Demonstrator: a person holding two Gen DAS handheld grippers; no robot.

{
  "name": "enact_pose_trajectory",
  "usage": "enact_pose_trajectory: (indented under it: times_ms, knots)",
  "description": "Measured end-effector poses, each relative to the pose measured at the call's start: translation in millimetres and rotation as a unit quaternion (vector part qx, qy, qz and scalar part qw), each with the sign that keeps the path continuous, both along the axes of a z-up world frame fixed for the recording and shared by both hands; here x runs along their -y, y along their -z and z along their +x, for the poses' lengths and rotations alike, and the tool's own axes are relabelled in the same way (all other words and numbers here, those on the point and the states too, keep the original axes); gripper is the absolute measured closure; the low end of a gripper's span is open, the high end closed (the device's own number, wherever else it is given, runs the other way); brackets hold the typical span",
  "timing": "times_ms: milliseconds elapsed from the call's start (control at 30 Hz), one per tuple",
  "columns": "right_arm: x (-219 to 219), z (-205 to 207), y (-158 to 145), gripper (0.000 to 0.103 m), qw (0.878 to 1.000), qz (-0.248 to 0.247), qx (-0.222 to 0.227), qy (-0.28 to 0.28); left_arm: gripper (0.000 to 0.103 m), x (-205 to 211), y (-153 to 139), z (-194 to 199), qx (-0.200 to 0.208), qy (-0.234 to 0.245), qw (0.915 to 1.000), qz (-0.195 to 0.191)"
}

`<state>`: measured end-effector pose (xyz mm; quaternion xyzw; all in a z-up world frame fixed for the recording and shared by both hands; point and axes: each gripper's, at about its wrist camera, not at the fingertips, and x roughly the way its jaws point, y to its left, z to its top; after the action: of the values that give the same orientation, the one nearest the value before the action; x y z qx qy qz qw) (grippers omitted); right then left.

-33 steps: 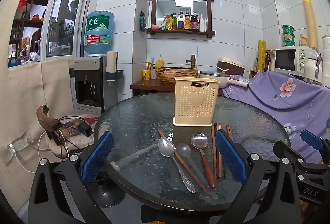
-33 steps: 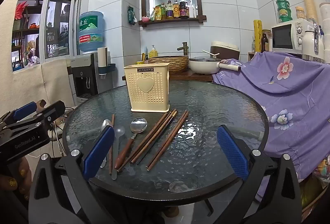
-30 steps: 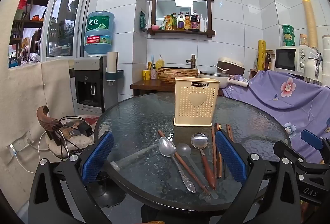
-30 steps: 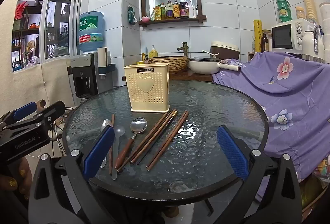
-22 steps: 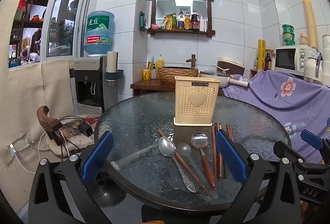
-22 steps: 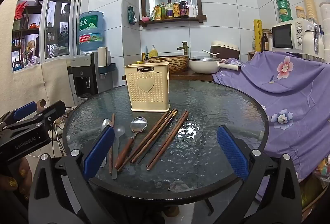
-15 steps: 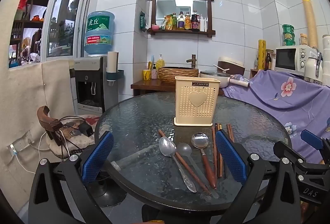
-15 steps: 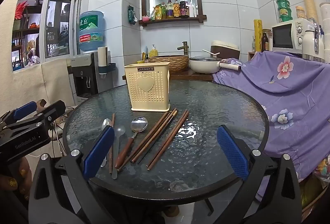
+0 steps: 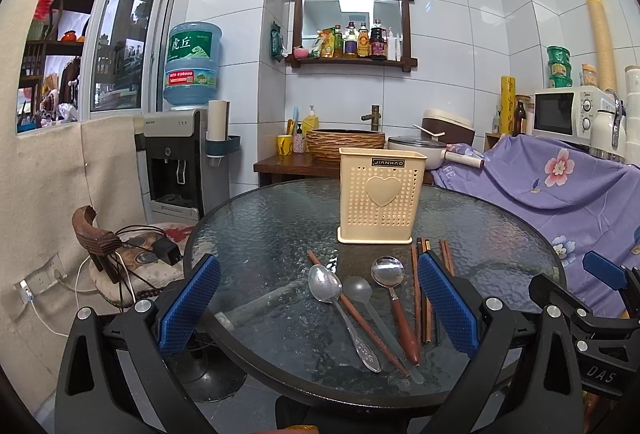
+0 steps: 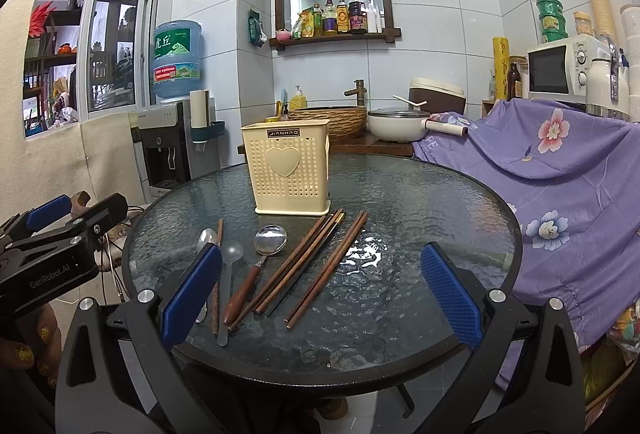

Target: Organize utensils

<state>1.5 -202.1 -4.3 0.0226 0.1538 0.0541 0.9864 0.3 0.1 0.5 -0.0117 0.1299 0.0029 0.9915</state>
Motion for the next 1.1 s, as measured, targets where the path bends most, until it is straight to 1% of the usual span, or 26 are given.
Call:
enact_pose_trajectory:
  times_ms: [1100]
  knots:
    - [-2.0, 0.9, 2.3, 0.005, 1.0, 0.0, -0.002, 0.0, 0.006, -0.5, -0.2, 0.4, -0.001, -0.001, 1.0, -0.001]
